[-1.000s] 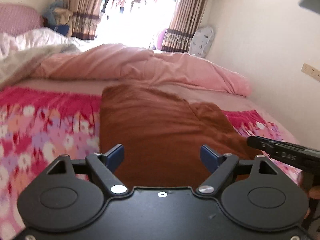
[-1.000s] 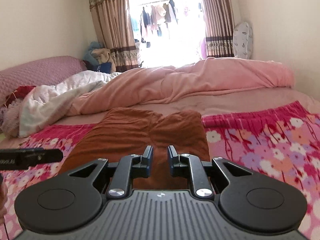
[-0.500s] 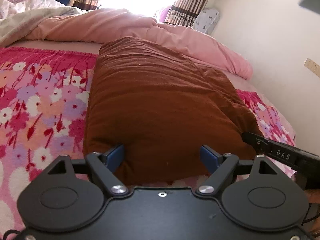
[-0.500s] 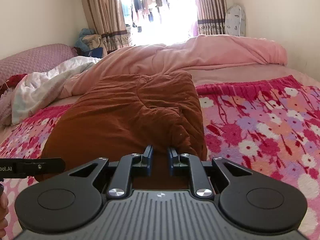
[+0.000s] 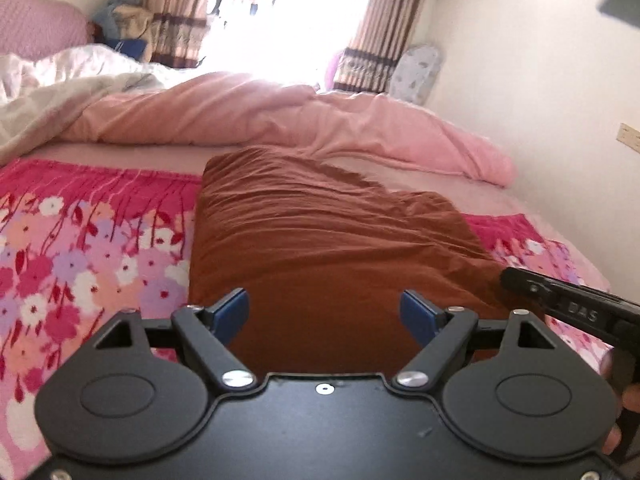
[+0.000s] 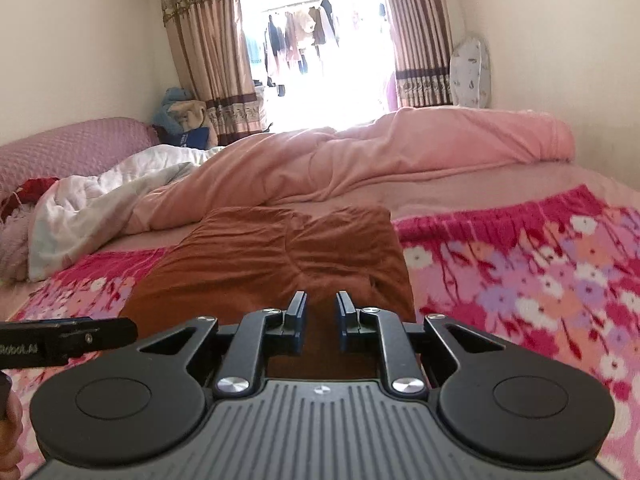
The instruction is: Fold large clothes
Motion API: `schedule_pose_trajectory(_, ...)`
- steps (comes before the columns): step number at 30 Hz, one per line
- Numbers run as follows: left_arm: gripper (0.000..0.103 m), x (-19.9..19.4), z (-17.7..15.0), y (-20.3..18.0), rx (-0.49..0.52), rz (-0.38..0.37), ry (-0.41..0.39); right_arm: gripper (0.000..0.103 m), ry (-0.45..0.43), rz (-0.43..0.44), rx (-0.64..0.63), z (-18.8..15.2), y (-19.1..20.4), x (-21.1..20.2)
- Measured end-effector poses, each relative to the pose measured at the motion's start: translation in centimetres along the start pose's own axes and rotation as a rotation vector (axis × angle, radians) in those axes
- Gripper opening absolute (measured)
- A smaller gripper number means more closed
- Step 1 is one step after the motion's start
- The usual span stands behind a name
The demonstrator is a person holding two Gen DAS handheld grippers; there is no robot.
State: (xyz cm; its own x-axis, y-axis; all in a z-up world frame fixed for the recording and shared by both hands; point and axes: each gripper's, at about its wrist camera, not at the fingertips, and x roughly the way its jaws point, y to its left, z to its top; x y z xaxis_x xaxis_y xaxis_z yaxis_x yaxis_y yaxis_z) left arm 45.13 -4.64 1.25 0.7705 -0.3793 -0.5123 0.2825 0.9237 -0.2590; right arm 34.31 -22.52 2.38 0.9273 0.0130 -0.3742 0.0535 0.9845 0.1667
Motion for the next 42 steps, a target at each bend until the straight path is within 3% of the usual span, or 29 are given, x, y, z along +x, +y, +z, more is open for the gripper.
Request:
schedule_pose_trajectory(3, 0.083, 2.4, -0.4, 1.0, -0.032, 0.0, 0.053, 0.02, 0.023, -0.014, -0.009, -0.1, 0.0, 1.8)
schedule_pose_trajectory(10, 0.085, 3.1, -1.4, 1.4, -0.009, -0.004, 0.045, 0.018, 0.101, -0.013, -0.019, -2.4, 0.1, 4.8)
schedule_pose_trajectory(20, 0.086, 3.3, -1.3, 1.4, -0.002, 0.014, 0.055, 0.018, 0.105, -0.026, -0.032, -2.5, 0.5, 4.4)
schedule_pose_trajectory(25, 0.086, 1.2, -0.2, 1.2, -0.025, 0.015, 0.075, 0.019, 0.114, -0.028, -0.032, -1.6, 0.8, 3.1)
schedule_pose_trajectory(28, 0.086, -2.1, -0.3, 0.8, -0.056, 0.0, 0.051, 0.029, 0.096, -0.022, -0.006, -1.0, 0.8, 0.5)
schedule_pose_trajectory(30, 0.087, -4.6, -0.7, 0.0, -0.038, 0.02, 0.031, 0.058, 0.089, -0.019, 0.016, -0.8, 0.9, -1.7)
schedule_pose_trajectory(35, 0.092, -11.4, -3.3, -2.2, 0.023, 0.091, -0.014, 0.087, 0.042, -0.032, -0.016, -0.9, 1.6, -8.1)
schedule_pose_trajectory(42, 0.093, -18.6, -8.1, -4.4, 0.032, 0.166, 0.002, 0.09, 0.05, -0.046, -0.042, -2.9, 2.7, -15.5)
